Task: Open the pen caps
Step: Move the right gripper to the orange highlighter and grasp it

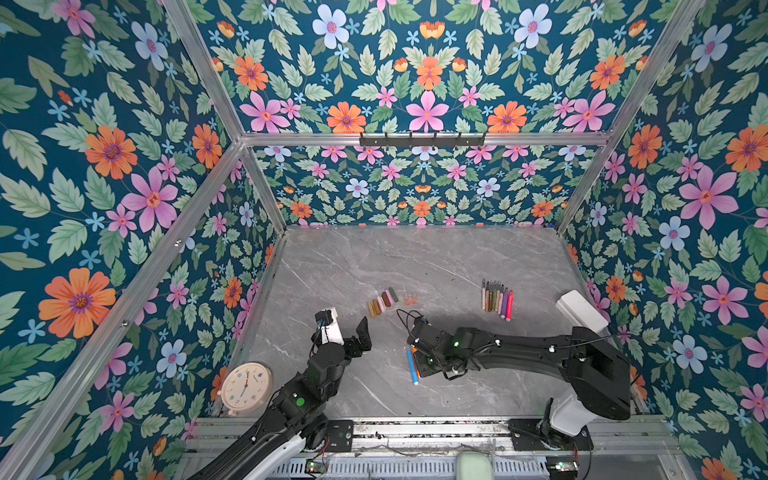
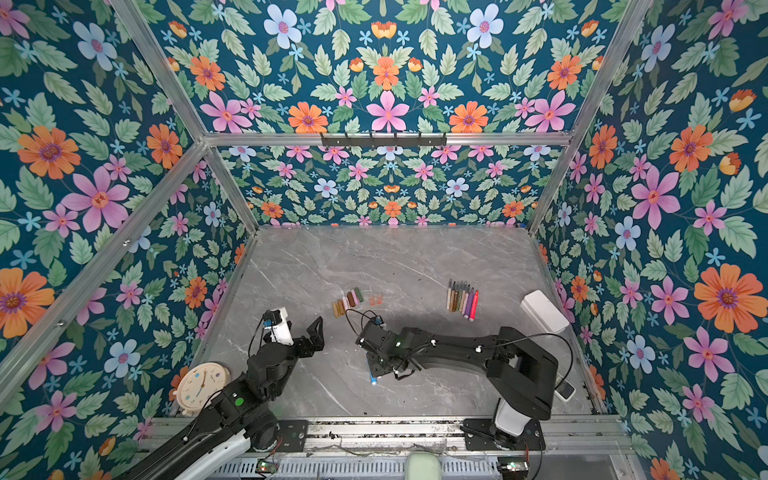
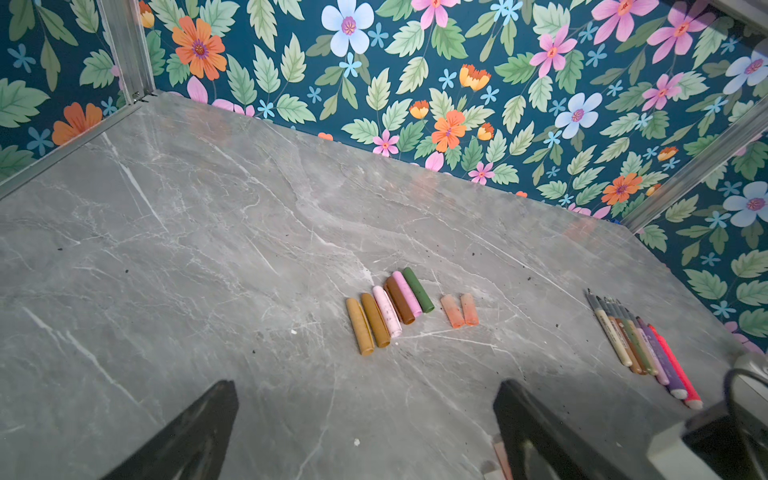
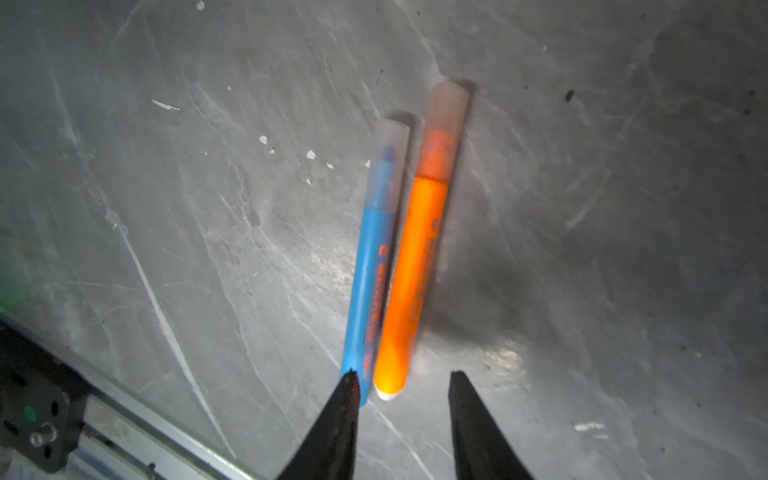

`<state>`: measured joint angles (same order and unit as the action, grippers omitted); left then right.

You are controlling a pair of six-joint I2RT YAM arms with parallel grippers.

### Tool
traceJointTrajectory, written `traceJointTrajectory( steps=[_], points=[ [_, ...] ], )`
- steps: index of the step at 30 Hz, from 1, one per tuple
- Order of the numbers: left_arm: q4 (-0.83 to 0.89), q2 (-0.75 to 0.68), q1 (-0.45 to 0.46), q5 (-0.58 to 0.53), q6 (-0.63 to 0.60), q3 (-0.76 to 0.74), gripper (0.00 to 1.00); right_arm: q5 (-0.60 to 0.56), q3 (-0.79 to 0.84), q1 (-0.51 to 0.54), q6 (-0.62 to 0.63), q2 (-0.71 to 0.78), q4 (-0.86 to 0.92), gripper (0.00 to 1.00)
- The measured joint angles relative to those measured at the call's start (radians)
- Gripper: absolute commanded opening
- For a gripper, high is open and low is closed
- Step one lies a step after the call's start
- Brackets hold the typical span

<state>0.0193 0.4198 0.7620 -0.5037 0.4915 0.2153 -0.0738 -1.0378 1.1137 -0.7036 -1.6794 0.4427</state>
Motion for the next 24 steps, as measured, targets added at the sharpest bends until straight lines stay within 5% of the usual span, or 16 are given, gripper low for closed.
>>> traceJointTrajectory(
  steps=[10,24],
  points=[
    [0.0,-0.025,0.0,-0.016,0.003,-0.011,1.0,-0.018,-0.044,0.005,-0.008,-0.086,0.041,0.36],
    [-0.001,0.004,0.0,-0.013,0.002,-0.011,1.0,-0.057,-0.052,0.006,-0.066,-0.132,0.078,0.18]
  ],
)
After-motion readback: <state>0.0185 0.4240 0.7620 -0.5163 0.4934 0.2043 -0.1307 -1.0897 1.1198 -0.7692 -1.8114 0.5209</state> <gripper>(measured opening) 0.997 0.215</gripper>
